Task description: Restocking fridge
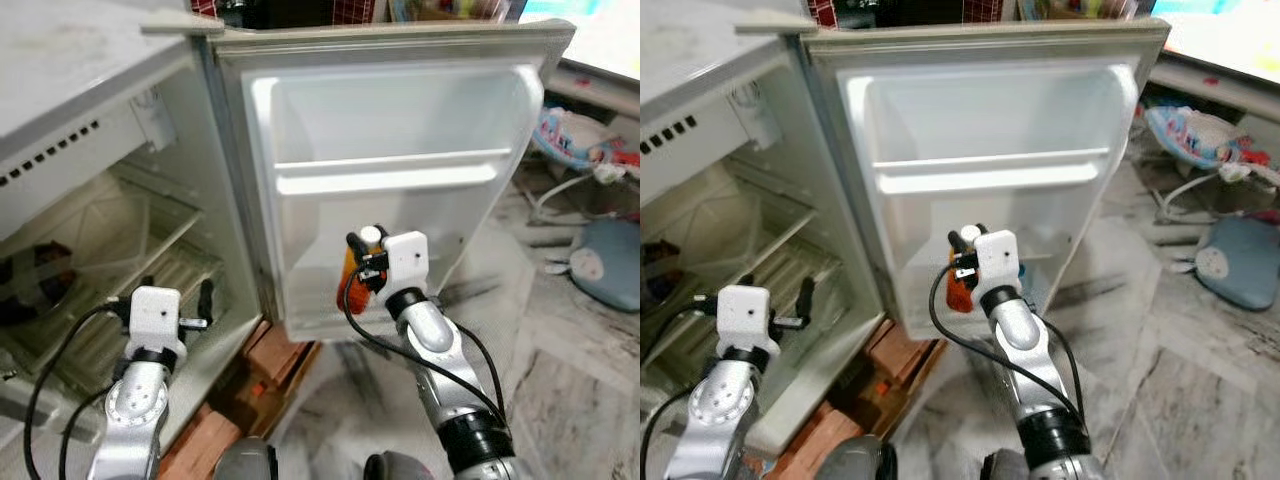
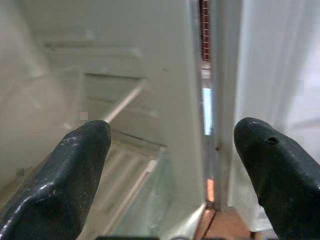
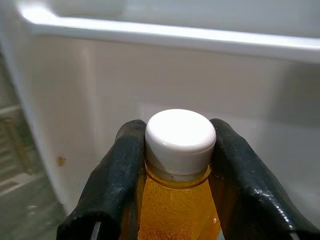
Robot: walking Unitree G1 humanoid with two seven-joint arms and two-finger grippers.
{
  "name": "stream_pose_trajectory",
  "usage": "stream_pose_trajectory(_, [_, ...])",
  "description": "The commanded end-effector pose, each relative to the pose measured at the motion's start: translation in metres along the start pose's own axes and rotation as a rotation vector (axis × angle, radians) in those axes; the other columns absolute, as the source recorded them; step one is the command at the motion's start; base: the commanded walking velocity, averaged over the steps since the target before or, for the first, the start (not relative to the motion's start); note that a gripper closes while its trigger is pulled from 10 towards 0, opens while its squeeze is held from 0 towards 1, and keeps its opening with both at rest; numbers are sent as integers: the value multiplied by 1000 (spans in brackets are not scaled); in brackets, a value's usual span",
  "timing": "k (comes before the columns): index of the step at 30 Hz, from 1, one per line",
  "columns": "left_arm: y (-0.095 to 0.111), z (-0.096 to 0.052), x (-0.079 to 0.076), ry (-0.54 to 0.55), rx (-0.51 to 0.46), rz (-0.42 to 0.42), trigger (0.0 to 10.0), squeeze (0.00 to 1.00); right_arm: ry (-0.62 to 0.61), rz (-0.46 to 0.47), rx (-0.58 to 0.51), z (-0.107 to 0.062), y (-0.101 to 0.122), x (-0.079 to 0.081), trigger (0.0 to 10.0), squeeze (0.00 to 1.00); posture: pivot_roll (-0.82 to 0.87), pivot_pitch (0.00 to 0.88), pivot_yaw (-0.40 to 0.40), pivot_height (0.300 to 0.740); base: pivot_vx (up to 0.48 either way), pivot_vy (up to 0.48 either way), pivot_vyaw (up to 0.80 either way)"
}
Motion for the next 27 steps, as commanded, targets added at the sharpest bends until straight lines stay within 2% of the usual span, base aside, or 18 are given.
stream_pose_trajectory(1, [3,1,-1,-1,-6,6,10000,0,-6,-4,-39,1,11,-3,10000,0,128,77,-8,740,0,0,0])
stream_pose_trajectory(14, [-2,-1,-4,5,28,-2,10000,0,6,22,-63,0,15,1,10000,0,130,84,-6,740,0,0,0])
stream_pose_trajectory(21, [-7,-6,-15,-51,53,-35,10000,0,16,32,-74,0,18,2,10000,0,128,87,-3,740,0,0,0])
stream_pose_trajectory(24, [-13,-10,-21,-84,84,-119,10000,0,17,29,-74,-1,17,2,10000,0,127,86,0,740,0,0,0])
stream_pose_trajectory(27, [-17,-13,-21,-76,102,-124,10000,0,16,28,-72,-1,17,0,10000,0,129,86,-1,740,0,0,0])
Point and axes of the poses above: a point about 5 cm out from each wrist's last joint towards the gripper, its own z axis pointing out of the wrist towards the gripper, its own y axis along the axis of the wrist's last joint, x = y × z, the point moved 6 cm from there along z, pointing out of the wrist towards the gripper, and after that the axes turned 10 degrees about z, right-handed, at the moved point
